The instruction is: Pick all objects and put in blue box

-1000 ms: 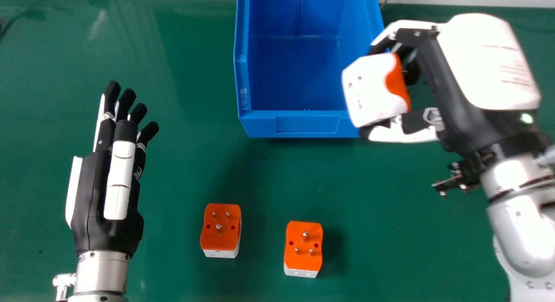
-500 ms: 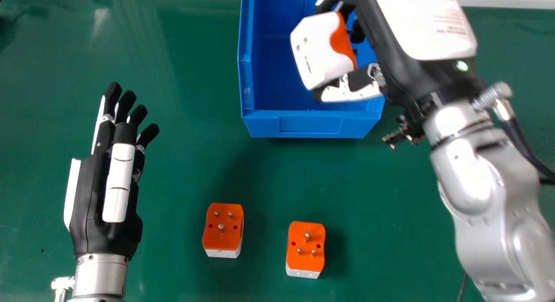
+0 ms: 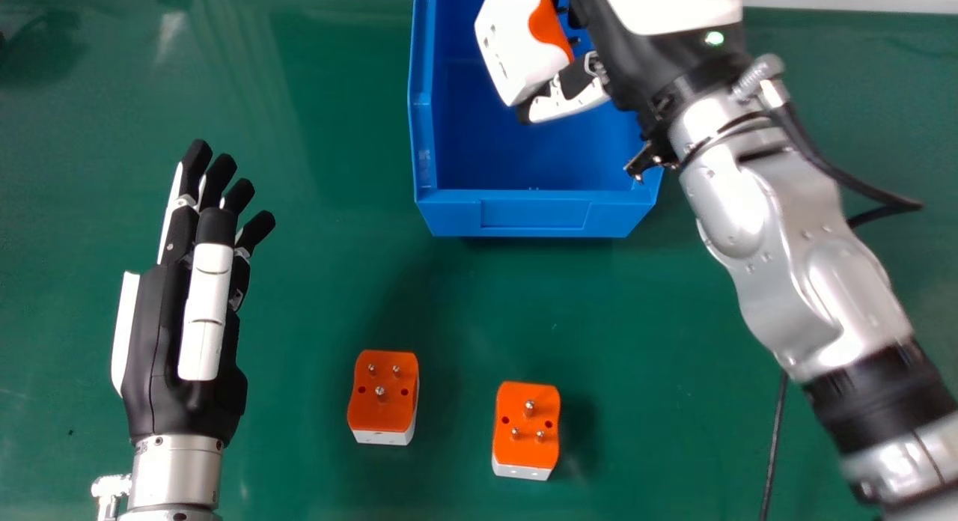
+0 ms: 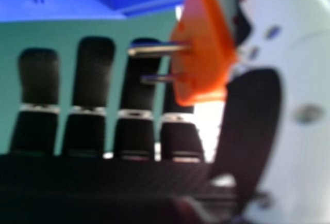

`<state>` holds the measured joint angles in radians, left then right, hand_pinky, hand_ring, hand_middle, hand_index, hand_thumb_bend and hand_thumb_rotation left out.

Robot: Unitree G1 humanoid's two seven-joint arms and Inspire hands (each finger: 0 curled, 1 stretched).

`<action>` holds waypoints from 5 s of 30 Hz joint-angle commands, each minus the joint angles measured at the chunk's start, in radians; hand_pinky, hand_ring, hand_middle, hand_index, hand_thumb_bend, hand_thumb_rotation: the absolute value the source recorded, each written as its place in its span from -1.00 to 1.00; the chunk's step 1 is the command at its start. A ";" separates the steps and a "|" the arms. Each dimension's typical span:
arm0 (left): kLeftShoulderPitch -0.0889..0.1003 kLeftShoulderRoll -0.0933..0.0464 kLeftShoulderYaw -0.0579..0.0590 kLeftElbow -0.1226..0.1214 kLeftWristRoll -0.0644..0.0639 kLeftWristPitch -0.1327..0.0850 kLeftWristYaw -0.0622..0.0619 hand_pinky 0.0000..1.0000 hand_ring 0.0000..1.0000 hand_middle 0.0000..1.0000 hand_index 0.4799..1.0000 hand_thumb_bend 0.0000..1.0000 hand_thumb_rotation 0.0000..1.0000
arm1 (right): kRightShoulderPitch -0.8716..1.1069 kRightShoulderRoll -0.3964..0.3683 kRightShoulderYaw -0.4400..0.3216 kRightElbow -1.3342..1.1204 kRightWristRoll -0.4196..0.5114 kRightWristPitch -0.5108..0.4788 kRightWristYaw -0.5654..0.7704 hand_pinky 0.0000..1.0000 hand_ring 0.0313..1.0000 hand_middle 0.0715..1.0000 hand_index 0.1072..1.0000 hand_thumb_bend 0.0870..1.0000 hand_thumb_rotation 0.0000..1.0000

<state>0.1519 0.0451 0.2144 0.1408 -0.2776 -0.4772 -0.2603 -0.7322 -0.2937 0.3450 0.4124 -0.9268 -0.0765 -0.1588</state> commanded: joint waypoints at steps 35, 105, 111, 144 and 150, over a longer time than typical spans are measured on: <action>-0.007 0.002 -0.006 0.000 0.013 -0.025 0.007 0.82 0.91 0.94 0.86 0.41 0.56 | -0.282 0.011 0.370 0.673 -0.153 0.090 -0.395 -0.07 0.15 0.25 0.16 0.19 -1.00; -0.019 0.054 0.014 0.012 -0.014 -0.023 -0.041 0.86 0.93 0.97 0.92 0.51 0.61 | 0.462 -0.048 -0.079 -1.460 -0.162 0.458 1.773 0.59 0.91 0.95 0.96 0.94 -0.23; -0.017 0.065 0.016 0.018 0.000 -0.033 -0.044 0.86 0.93 0.97 0.91 0.54 0.61 | 0.518 0.038 0.011 -1.441 -0.282 0.414 1.750 0.50 0.86 0.91 0.93 0.91 -0.19; -0.023 0.070 0.019 0.004 -0.020 -0.003 -0.050 0.88 0.94 0.98 0.95 0.56 0.63 | 0.671 0.169 0.129 -1.184 -0.529 0.163 1.465 0.37 0.73 0.81 0.71 0.79 -0.50; -0.029 0.074 0.022 0.011 -0.023 0.002 -0.055 0.88 0.94 0.98 0.95 0.55 0.62 | 0.682 0.191 0.154 -1.150 -0.620 0.145 1.447 0.34 0.72 0.80 0.68 0.80 -0.53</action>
<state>0.1339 0.1074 0.2322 0.1670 -0.2943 -0.4667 -0.3068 -0.0536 -0.1189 0.4912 -0.7369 -1.5211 0.0752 1.3096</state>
